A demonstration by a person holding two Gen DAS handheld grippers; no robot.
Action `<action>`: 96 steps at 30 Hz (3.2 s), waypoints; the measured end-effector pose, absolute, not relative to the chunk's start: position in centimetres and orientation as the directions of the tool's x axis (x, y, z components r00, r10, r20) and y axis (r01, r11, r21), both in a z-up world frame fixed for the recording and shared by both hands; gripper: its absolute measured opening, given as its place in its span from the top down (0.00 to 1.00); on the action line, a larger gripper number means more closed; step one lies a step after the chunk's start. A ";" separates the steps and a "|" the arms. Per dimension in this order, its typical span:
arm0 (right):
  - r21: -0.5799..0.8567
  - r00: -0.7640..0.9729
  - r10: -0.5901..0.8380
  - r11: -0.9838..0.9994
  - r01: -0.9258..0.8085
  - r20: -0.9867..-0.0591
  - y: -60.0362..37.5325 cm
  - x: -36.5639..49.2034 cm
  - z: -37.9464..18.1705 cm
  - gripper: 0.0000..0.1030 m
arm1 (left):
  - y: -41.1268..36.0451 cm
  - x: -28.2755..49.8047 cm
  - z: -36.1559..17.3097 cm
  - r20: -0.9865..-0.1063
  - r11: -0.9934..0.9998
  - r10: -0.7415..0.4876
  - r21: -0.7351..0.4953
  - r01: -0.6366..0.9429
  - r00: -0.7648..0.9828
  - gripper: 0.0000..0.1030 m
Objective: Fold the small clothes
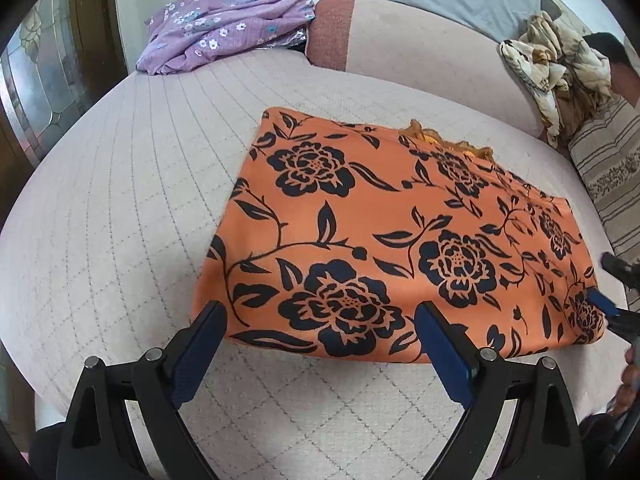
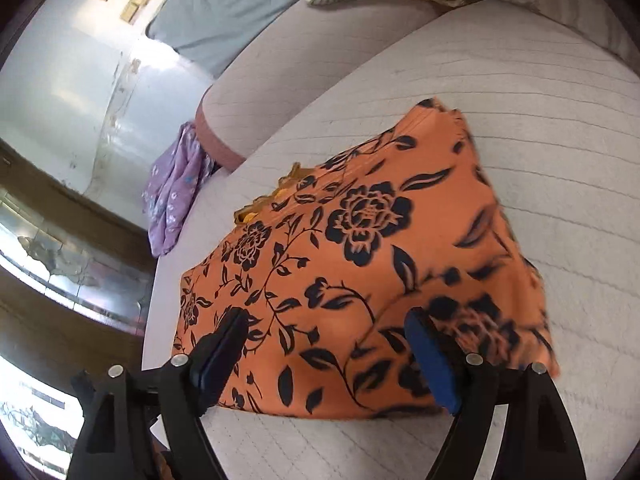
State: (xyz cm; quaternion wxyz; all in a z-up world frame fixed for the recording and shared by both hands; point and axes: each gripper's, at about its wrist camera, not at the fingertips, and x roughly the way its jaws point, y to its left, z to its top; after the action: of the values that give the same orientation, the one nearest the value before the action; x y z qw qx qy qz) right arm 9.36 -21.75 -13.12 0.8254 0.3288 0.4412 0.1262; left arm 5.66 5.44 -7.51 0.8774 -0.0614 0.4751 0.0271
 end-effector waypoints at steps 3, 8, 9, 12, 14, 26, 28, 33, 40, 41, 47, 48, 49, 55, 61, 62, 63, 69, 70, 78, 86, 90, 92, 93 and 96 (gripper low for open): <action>0.649 0.518 0.484 0.735 0.198 -0.705 -22.7 10.4 -17.0 0.20 | 5.3 5.6 -7.8 -0.839 0.994 -0.004 -0.063 -0.090 0.544 0.08; 0.643 0.616 0.423 0.744 0.182 -0.665 -23.3 7.3 -14.3 0.20 | 5.7 6.1 -8.1 -0.840 0.990 -0.001 -0.079 -0.120 0.542 0.08; 0.672 0.623 0.442 0.717 0.186 -0.645 -23.4 6.1 -14.2 0.19 | 5.6 6.2 -8.0 -0.837 0.989 -0.003 -0.083 -0.121 0.547 0.08; 0.709 0.613 0.465 0.665 0.234 -0.639 -23.7 2.9 -15.3 0.19 | 4.6 6.4 -7.9 -0.833 0.993 0.001 -0.065 -0.100 0.554 0.08; 0.734 0.618 0.466 0.614 0.290 -0.634 -24.5 0.7 -16.4 0.19 | 3.8 6.6 -7.9 -0.834 0.995 -0.003 -0.059 -0.083 0.551 0.08; 0.802 0.687 0.432 0.441 0.403 -0.584 -28.2 3.2 -18.6 0.19 | 0.9 7.1 -7.6 -0.828 1.000 0.004 -0.012 -0.024 0.561 0.08; 0.800 0.699 0.415 0.448 0.400 -0.582 -28.7 3.7 -18.7 0.19 | 0.7 7.3 -7.8 -0.831 1.000 0.008 -0.005 -0.021 0.556 0.08; 0.766 0.673 0.424 0.540 0.348 -0.605 -28.1 5.5 -17.9 0.45 | 0.6 7.7 -8.2 -0.832 1.000 0.011 0.004 -0.015 0.555 0.08; 0.724 0.655 0.414 0.617 0.309 -0.633 -27.2 6.0 -17.0 0.50 | 0.3 8.9 -8.1 -0.819 1.000 0.015 0.002 -0.023 0.573 0.08; 0.713 0.651 0.408 0.629 0.308 -0.641 -27.1 6.1 -17.0 0.20 | 0.1 9.2 -8.3 -0.819 1.000 0.013 0.001 -0.022 0.573 0.08; 0.707 0.660 0.399 0.644 0.292 -0.636 -27.0 7.0 -17.2 0.42 | -2.3 10.7 -11.4 -0.860 0.998 0.032 0.057 0.032 0.509 0.07; 0.706 0.648 0.411 0.646 0.291 -0.642 -26.9 7.4 -17.3 0.59 | -2.5 10.8 -12.1 -0.863 0.996 0.050 0.079 0.036 0.503 0.06; 0.697 0.620 0.421 0.649 0.303 -0.662 -26.8 7.9 -17.8 0.78 | -2.6 10.6 -11.7 -0.847 0.996 0.055 0.084 0.032 0.528 0.07; 0.635 0.614 0.369 0.715 0.291 -0.698 -26.2 8.2 -16.7 0.62 | -2.9 10.2 -10.1 -0.795 0.996 0.041 0.078 0.034 0.605 0.08; 0.619 0.590 0.371 0.728 0.295 -0.717 -25.7 10.1 -17.3 0.86 | -2.9 11.8 -12.8 -0.851 0.991 0.031 0.096 0.096 0.525 0.00; 0.616 0.586 0.372 0.731 0.294 -0.720 -25.6 10.4 -16.9 0.86 | -2.6 11.9 -12.7 -0.852 0.992 0.014 0.080 0.103 0.523 0.01; 0.583 0.593 0.342 0.764 0.277 -0.729 -24.9 10.6 -15.6 0.86 | -2.1 11.8 -12.4 -0.850 0.992 -0.004 0.062 0.107 0.527 0.01; 0.417 0.698 0.312 0.908 -0.020 -0.644 -13.9 11.5 -3.8 0.87 | 7.7 9.1 -6.2 -0.729 0.986 -0.071 -0.155 -0.064 0.681 0.03; 0.382 0.707 0.326 0.920 -0.085 -0.628 -11.1 11.5 -2.3 0.87 | 10.2 8.0 -5.2 -0.692 0.978 -0.035 -0.172 -0.118 0.721 0.03; 0.217 0.471 0.396 0.895 -0.390 -0.788 9.9 12.3 -9.8 0.87 | 24.3 5.6 -8.6 -0.748 0.782 0.108 -0.343 -0.520 0.655 0.05; 0.335 0.484 0.471 0.878 -0.342 -0.738 10.2 13.8 -7.0 0.87 | 24.2 5.9 -8.6 -0.722 0.784 0.057 -0.395 -0.479 0.690 0.05; 0.364 0.529 0.510 0.858 -0.361 -0.678 11.2 13.5 -4.3 0.87 | 24.7 5.3 -8.0 -0.718 0.782 0.061 -0.397 -0.481 0.693 0.05; 0.357 0.466 0.507 0.855 -0.376 -0.725 13.1 13.1 -7.4 0.87 | 25.4 5.0 -8.1 -0.719 0.762 0.066 -0.412 -0.500 0.692 0.05; 0.346 0.421 0.496 0.856 -0.384 -0.760 14.2 13.1 -9.3 0.86 | 25.6 5.0 -8.3 -0.724 0.754 0.064 -0.415 -0.508 0.687 0.05; 0.314 0.346 0.453 0.866 -0.388 -0.822 15.3 13.0 -14.3 0.83 | 25.4 5.3 -8.6 -0.736 0.764 0.065 -0.397 -0.508 0.674 0.05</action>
State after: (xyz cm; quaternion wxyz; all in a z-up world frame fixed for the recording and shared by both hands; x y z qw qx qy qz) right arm 13.05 15.32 -14.28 0.8198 0.0316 0.5110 0.2565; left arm 5.32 25.38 -8.59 0.8639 -0.3007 0.3684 0.1658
